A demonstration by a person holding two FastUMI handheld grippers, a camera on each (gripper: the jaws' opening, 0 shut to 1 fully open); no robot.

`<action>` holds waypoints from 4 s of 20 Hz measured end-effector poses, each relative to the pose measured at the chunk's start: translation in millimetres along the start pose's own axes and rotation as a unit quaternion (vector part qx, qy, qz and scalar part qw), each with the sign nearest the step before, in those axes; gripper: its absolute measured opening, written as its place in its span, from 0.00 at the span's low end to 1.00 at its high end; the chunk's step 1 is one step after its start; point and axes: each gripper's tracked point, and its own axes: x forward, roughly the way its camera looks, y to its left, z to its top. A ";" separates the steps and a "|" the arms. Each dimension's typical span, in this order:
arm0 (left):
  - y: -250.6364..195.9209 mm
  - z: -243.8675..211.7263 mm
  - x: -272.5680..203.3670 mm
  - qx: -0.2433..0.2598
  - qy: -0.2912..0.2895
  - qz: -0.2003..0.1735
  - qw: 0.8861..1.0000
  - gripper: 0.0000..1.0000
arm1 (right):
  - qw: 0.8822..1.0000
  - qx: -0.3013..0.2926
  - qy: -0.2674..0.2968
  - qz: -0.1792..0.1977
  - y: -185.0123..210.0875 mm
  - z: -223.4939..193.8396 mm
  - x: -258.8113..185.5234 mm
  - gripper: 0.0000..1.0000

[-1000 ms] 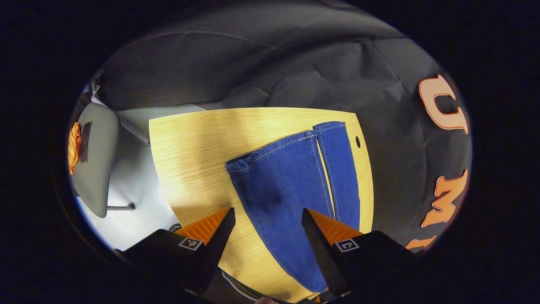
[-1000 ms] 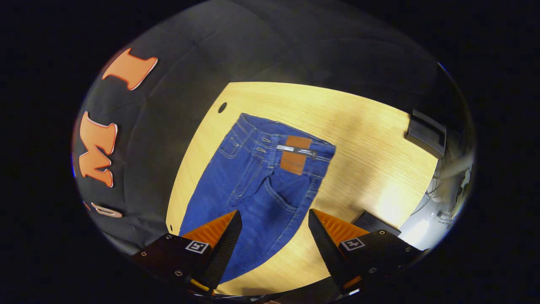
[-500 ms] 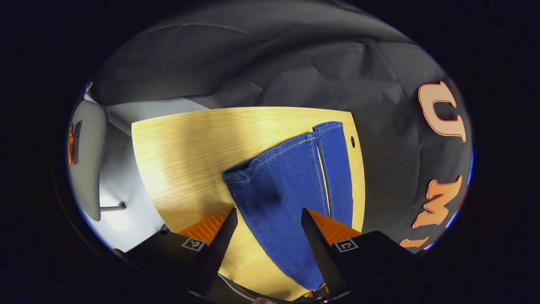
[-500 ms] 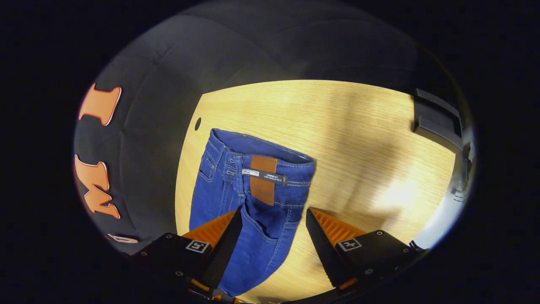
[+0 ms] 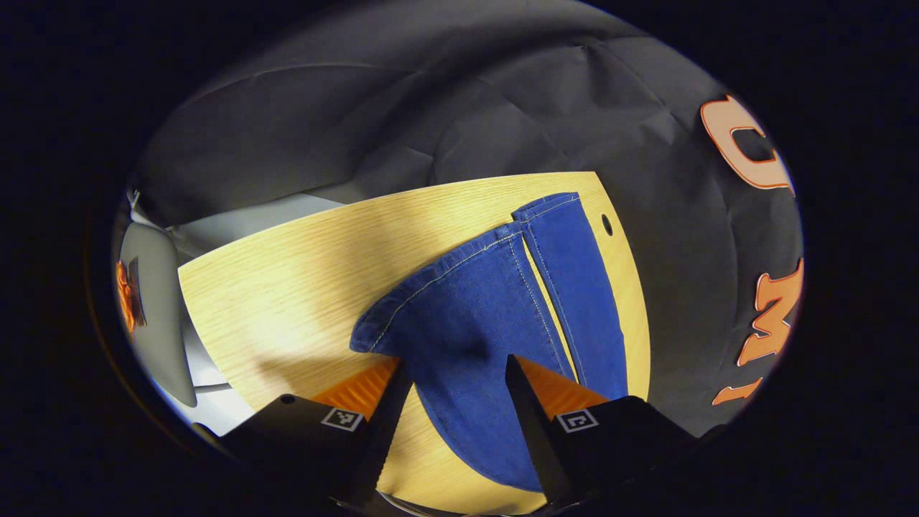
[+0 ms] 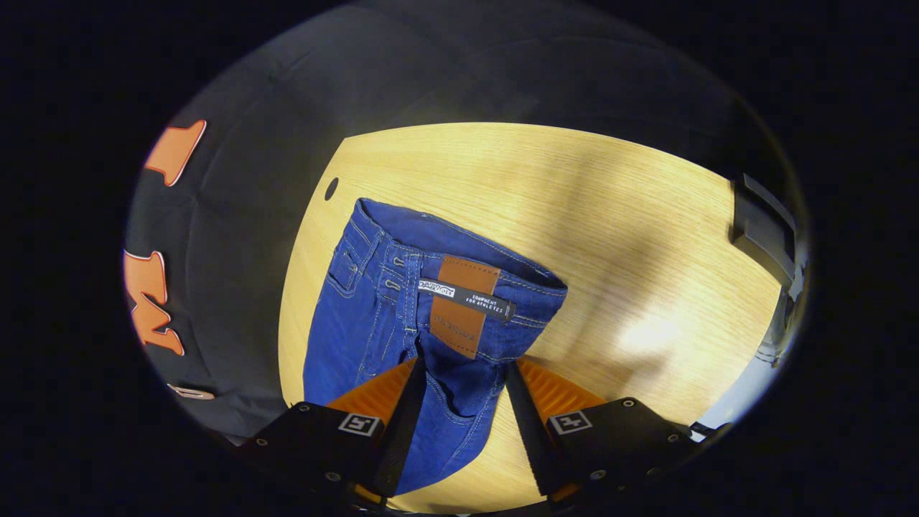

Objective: Grasp the waist and the cuffs of the jeans and fold them to make the two legs overlap; first hold the waist and fold one-third of the jeans toward the cuffs, then hold the cuffs and fold the remaining one-third in the same direction to finish folding.

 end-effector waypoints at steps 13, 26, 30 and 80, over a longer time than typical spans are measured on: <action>19.0 2.6 1.4 0.005 -0.023 0.029 0.999 0.01 | 0.998 0.055 0.030 -0.017 -3.1 -11.6 10.8 0.18; -39.0 21.8 -68.8 0.008 -0.070 0.011 0.997 0.01 | 0.992 0.113 0.046 0.039 27.8 4.6 -25.0 0.06; -83.2 41.8 -62.2 0.016 -0.072 0.007 0.997 0.01 | 0.994 0.086 0.053 0.042 59.4 19.0 -26.9 0.06; -264.7 61.5 1.5 0.430 0.050 -0.002 0.902 0.97 | 0.999 0.008 0.041 -0.008 185.5 62.5 28.8 0.93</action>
